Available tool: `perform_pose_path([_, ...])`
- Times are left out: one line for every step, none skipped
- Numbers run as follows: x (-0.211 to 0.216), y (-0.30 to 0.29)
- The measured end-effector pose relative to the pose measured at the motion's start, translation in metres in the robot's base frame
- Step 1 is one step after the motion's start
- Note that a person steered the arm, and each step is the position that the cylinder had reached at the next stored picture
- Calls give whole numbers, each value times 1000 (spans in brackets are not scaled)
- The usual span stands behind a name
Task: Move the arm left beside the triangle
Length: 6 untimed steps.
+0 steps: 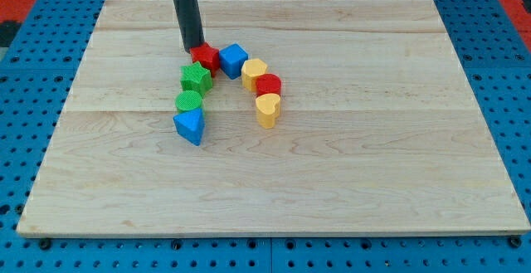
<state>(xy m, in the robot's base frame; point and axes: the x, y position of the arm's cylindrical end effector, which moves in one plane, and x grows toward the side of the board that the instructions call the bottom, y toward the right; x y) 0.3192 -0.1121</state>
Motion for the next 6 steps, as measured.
perform_pose_path([-3,-26])
perform_pose_path([27,-86])
perform_pose_path([84,-105])
perform_pose_path([133,-100])
perform_pose_path([154,-74])
perform_pose_path([155,-48])
